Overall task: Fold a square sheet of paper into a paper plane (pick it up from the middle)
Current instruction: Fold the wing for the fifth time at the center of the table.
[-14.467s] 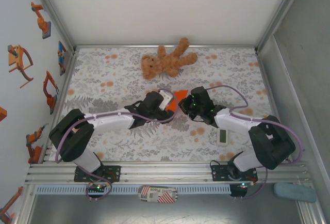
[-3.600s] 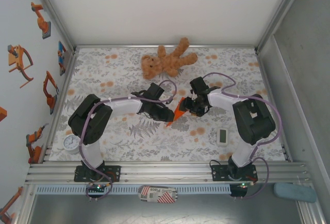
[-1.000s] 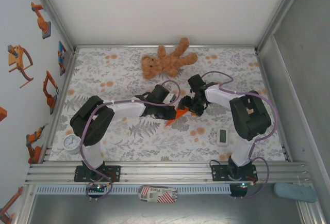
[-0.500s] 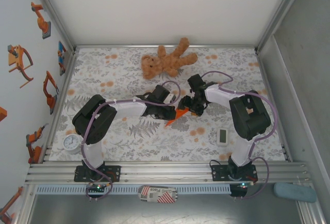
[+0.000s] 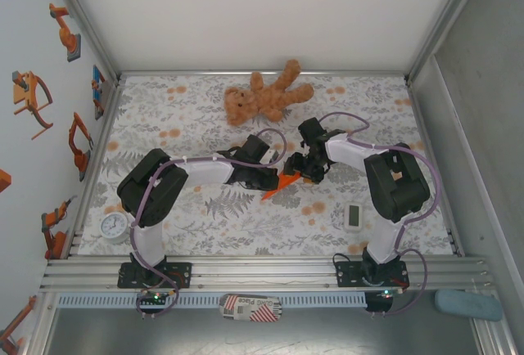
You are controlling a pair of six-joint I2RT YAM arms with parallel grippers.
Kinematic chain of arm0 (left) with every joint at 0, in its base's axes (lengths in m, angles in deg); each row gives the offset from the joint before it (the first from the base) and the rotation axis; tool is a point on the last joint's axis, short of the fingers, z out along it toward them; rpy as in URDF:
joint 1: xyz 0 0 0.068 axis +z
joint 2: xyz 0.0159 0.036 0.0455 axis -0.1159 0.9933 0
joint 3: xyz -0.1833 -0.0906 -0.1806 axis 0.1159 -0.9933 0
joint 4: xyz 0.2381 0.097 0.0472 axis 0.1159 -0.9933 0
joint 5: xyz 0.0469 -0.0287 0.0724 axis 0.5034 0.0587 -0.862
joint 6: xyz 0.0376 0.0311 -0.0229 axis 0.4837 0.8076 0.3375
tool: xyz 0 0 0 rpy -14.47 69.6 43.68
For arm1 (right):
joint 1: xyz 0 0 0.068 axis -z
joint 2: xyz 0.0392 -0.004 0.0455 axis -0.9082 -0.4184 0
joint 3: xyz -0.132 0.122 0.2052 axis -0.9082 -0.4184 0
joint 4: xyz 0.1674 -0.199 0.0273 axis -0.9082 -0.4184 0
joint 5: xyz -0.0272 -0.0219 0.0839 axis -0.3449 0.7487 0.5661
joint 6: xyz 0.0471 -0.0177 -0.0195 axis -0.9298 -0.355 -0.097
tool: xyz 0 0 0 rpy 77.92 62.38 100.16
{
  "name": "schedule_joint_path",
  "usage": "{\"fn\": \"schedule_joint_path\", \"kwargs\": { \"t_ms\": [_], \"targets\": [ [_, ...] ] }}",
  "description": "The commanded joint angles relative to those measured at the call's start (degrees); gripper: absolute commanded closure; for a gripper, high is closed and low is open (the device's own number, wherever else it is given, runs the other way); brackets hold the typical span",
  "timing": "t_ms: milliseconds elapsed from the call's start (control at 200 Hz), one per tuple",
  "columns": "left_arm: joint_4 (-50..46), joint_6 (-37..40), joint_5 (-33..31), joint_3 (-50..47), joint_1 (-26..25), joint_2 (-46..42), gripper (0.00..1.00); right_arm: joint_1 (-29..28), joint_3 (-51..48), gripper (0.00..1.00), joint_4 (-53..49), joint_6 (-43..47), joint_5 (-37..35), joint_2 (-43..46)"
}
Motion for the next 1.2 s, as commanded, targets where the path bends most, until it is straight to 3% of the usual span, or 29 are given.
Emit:
{"fn": "schedule_joint_path", "kwargs": {
  "t_ms": [0,756,986,1197],
  "targets": [
    [-0.92,-0.46,0.80,1.18,0.17,1.30,0.91,-0.40,-4.87,0.36,11.59,3.17,-3.96,-12.74],
    [-3.12,-0.99,-0.77,1.39,0.39,2.97,0.92,-0.40,-4.12,0.40,11.04,2.88,-4.51,-13.57],
    [-4.40,-1.30,-1.53,1.05,0.39,3.42,0.93,-0.18,-3.33,0.40,9.48,2.97,-3.78,-1.76],
    [-4.47,-1.86,-1.58,1.02,0.31,3.33,0.93,0.22,-7.73,0.40,10.63,2.13,-7.58,12.53]
  ]
}}
